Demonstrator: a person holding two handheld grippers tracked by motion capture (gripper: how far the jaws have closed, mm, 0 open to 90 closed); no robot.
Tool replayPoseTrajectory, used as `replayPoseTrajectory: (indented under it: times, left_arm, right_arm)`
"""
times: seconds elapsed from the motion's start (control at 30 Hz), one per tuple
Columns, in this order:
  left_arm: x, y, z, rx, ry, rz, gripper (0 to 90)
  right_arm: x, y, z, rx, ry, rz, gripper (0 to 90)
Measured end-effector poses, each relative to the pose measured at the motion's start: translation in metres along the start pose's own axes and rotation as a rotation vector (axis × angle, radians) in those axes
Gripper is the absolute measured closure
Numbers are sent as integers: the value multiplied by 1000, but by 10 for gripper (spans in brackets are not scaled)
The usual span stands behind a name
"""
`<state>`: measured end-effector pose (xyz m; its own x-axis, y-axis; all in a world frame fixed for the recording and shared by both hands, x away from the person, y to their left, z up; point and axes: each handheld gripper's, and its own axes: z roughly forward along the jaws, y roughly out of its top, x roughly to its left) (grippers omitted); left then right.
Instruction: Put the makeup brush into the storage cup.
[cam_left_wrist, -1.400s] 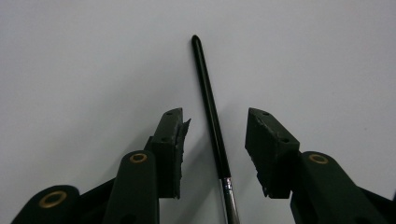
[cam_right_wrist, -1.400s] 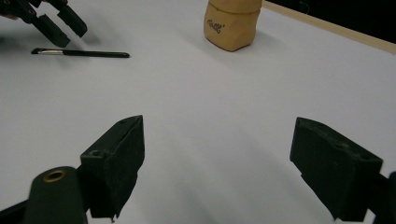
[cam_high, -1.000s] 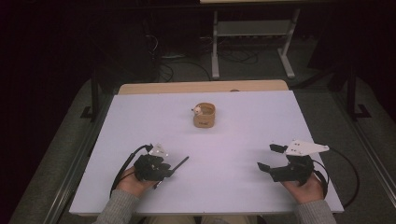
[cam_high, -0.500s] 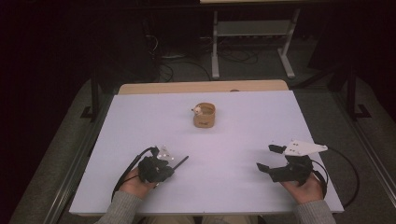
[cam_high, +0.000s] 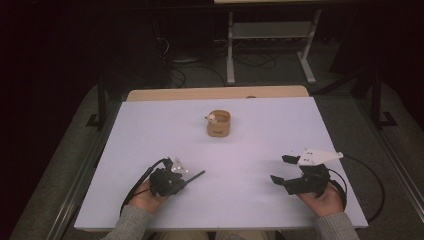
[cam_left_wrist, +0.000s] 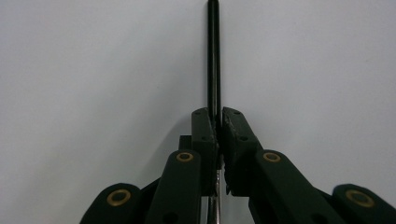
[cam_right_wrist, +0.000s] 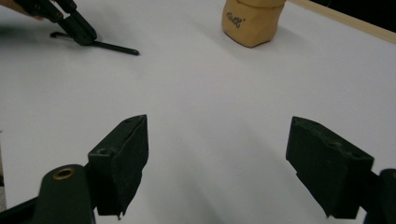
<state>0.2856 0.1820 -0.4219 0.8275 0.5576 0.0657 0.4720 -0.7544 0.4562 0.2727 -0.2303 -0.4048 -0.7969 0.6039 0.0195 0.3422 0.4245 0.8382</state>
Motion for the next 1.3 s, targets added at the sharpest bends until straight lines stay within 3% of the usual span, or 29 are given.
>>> replayPoseTrajectory:
  times: [0.3,0.53,1.0,1.3]
  left_arm:
    - [8,2,-15,-61,-65,-5,841]
    - [8,10,-25,-99,-109,23,841]
    - [6,35,-44,-131,-139,89,841]
    - [4,45,-57,-154,-162,122,841]
  right_arm:
    - [6,16,10,45,55,-18,178]
    - [10,35,12,65,69,-60,169]
    - [16,79,14,81,136,-157,178]
    - [16,94,24,102,210,-178,210]
